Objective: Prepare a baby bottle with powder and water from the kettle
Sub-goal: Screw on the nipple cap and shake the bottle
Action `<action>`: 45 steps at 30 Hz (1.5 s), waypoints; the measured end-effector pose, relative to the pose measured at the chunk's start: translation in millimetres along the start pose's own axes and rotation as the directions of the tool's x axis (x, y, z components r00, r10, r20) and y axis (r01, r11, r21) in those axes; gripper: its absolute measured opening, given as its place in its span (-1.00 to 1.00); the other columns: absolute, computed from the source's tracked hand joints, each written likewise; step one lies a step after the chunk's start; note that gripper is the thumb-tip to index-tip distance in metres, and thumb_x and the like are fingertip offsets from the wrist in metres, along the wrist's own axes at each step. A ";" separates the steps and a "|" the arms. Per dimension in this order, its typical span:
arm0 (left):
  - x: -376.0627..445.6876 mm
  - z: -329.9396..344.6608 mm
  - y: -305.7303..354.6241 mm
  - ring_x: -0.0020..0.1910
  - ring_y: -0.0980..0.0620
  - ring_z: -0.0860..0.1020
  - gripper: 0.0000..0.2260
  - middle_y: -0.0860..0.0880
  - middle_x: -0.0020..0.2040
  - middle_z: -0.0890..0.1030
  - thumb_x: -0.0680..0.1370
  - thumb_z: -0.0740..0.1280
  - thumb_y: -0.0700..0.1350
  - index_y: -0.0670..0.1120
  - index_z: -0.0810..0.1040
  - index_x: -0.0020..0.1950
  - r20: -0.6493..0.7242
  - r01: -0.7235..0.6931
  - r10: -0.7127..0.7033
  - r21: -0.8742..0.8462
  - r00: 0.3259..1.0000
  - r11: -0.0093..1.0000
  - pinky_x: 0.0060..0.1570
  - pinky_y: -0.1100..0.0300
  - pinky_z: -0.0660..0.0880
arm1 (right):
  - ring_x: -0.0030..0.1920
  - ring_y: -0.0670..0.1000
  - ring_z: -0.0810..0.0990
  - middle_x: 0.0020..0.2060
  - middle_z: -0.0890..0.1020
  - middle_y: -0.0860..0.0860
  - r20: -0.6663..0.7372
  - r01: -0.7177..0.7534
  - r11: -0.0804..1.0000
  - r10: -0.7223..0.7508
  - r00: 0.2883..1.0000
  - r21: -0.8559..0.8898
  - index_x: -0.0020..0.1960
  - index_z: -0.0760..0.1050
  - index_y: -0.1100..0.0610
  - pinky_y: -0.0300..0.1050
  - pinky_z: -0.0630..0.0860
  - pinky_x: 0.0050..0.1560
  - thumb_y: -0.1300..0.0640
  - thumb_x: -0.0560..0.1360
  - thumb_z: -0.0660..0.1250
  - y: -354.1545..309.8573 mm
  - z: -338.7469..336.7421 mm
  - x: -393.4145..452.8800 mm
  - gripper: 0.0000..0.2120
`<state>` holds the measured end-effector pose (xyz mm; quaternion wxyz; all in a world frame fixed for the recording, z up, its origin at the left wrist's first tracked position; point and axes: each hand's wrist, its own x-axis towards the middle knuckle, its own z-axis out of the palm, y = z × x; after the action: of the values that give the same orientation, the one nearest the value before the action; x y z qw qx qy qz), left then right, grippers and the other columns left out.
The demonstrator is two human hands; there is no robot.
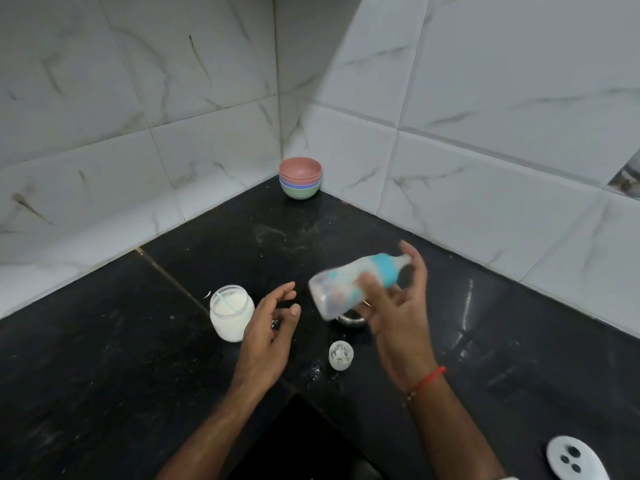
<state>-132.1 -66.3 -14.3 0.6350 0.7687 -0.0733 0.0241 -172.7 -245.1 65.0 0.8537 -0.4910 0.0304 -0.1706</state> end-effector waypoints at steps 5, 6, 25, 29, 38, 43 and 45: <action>2.7 0.7 -3.8 0.13 0.10 0.64 -0.62 0.12 0.31 0.58 0.61 0.34 -0.09 0.16 0.48 0.42 0.037 -0.018 0.017 0.031 0.999 0.999 0.13 -0.02 0.63 | 0.31 -0.13 0.55 0.33 0.43 -0.40 0.630 0.477 0.550 0.119 0.768 -0.686 0.44 0.19 -0.50 -0.08 0.57 0.31 0.12 0.45 0.59 -2.4 -10.2 -1.5 -0.14; 3.3 0.3 -5.2 0.13 0.08 0.63 -0.59 0.12 0.31 0.58 0.61 0.35 -0.16 0.18 0.47 0.42 0.042 -0.021 0.020 0.039 0.999 0.999 0.12 -0.02 0.63 | 0.30 -0.13 0.57 0.33 0.44 -0.39 0.615 0.457 0.595 0.082 0.784 -0.661 0.43 0.23 -0.50 -0.08 0.59 0.29 0.15 0.43 0.60 -3.1 -9.4 -2.0 -0.14; 5.5 1.3 -8.7 0.15 0.14 0.61 -0.52 0.17 0.28 0.59 0.60 0.40 -0.23 0.24 0.46 0.40 0.031 -0.040 0.038 0.074 0.999 0.996 0.04 0.24 0.58 | 0.33 -0.20 0.50 0.30 0.42 -0.47 0.514 0.451 0.437 0.028 0.858 -0.778 0.48 0.15 -0.47 -0.03 0.56 0.33 0.09 0.48 0.55 14.9 -21.7 7.0 -0.16; 6.6 -0.7 -10.8 0.11 0.08 0.62 -0.51 0.12 0.28 0.59 0.60 0.38 -0.27 0.25 0.47 0.37 0.008 -0.043 0.043 0.044 0.999 0.998 0.08 0.23 0.55 | 0.13 0.05 0.72 0.20 0.68 -0.01 -0.006 -0.039 0.987 0.039 0.999 -0.153 0.47 0.36 -0.20 0.09 0.69 0.11 0.18 0.42 0.56 7.9 -7.2 4.6 -0.27; 5.0 -0.7 -11.6 0.10 0.09 0.62 -0.51 0.11 0.27 0.60 0.61 0.37 -0.28 0.27 0.47 0.35 0.004 -0.048 0.048 0.034 0.999 0.998 0.09 0.25 0.55 | 0.19 0.12 0.72 0.27 0.66 0.16 -0.126 -0.186 0.847 0.283 0.951 0.499 0.49 0.40 0.11 0.01 0.71 0.05 0.02 0.51 0.41 13.8 -5.9 7.4 -0.42; 4.6 -1.3 -10.0 0.12 0.10 0.62 -0.53 0.13 0.27 0.59 0.62 0.36 -0.26 0.23 0.48 0.39 0.019 -0.044 0.043 0.045 0.999 0.998 0.07 0.25 0.55 | 0.27 -0.21 0.55 0.32 0.49 -0.33 0.390 0.417 0.516 -0.166 0.906 -0.748 0.48 0.25 -0.32 -0.19 0.59 0.22 0.15 0.45 0.58 18.8 -27.4 6.7 -0.20; 4.0 -1.7 -9.8 0.13 0.12 0.61 -0.54 0.14 0.28 0.59 0.62 0.36 -0.25 0.19 0.48 0.42 0.024 -0.043 0.042 0.063 0.999 0.997 0.07 0.24 0.56 | 0.28 -0.25 0.51 0.28 0.44 -0.46 0.460 0.443 0.401 -0.060 0.886 -0.802 0.48 0.22 -0.40 -0.22 0.55 0.24 0.10 0.46 0.57 15.7 -28.0 7.2 -0.19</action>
<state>-126.6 -63.1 -23.0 0.6089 0.7868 -0.0961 0.0312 -168.0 -263.4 38.1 0.4188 -0.8853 -0.1168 -0.1651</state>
